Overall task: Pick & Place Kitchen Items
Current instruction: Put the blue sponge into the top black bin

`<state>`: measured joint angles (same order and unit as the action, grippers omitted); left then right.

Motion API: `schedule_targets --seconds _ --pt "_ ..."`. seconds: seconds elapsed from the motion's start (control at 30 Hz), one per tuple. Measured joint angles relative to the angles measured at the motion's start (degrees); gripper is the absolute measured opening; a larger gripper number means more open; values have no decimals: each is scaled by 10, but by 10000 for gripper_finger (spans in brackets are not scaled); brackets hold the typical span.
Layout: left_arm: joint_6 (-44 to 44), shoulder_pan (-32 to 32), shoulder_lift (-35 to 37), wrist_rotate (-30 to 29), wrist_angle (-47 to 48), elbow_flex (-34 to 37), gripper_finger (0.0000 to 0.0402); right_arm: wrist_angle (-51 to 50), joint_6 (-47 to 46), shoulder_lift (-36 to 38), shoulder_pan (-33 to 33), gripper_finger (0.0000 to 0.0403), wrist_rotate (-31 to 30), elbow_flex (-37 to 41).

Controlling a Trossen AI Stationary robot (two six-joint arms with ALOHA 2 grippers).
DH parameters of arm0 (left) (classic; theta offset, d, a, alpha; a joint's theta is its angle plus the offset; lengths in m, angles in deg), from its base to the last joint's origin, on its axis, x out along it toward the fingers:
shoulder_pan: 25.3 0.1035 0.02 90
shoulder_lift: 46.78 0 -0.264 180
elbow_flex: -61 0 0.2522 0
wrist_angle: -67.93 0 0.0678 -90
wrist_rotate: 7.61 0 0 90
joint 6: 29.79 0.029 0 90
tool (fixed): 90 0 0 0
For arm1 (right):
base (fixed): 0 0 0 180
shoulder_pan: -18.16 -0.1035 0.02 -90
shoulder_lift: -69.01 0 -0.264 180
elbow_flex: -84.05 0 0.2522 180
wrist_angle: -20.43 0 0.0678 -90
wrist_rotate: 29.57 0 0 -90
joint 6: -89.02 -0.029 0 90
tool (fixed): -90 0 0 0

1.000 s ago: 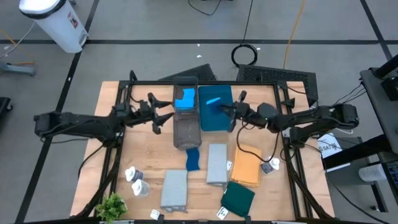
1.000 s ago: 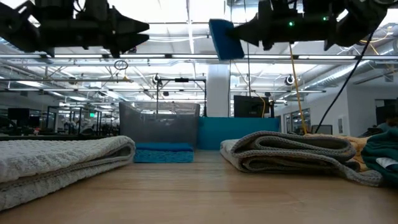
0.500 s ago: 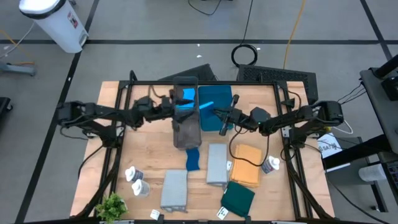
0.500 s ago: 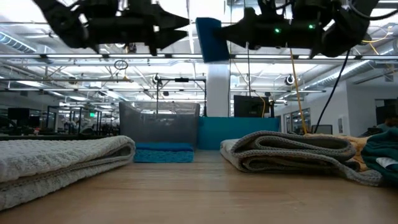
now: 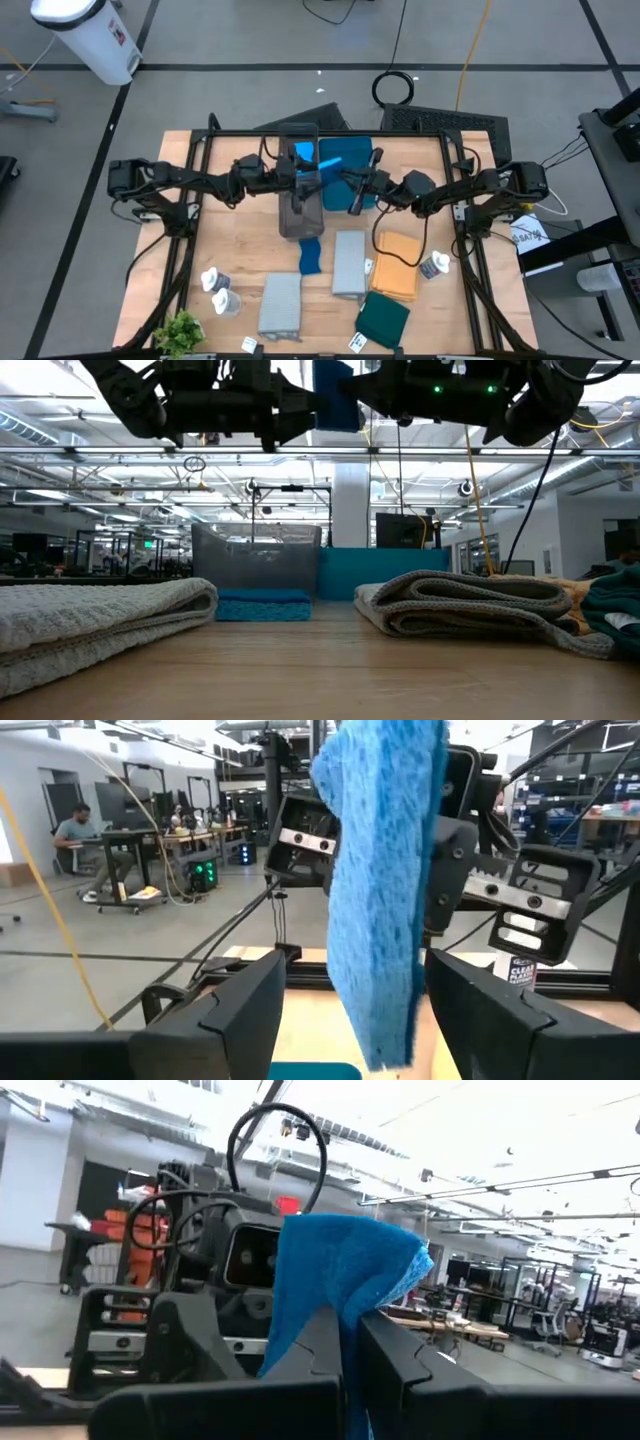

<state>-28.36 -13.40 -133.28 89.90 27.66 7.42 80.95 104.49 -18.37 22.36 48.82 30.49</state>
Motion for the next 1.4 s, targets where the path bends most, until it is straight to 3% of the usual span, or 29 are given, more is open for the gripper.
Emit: schedule_targets --seconds 0.6,0.83,0.97,1.3,1.4 --pt "-6 7 0 -1 -2 0 246 -114 -6 0 7 1 -3 0" --pt "-58 21 0 -16 -1 1 240 -144 18 0 7 1 -5 0" --pt "-67 25 1 -12 7 1 194 -146 18 0 10 1 -6 0" --pt "-51 27 1 51 19 1 19 -145 18 0 11 2 -5 1" --pt "-53 30 1 61 19 1 13 -145 18 0 11 5 -5 1"
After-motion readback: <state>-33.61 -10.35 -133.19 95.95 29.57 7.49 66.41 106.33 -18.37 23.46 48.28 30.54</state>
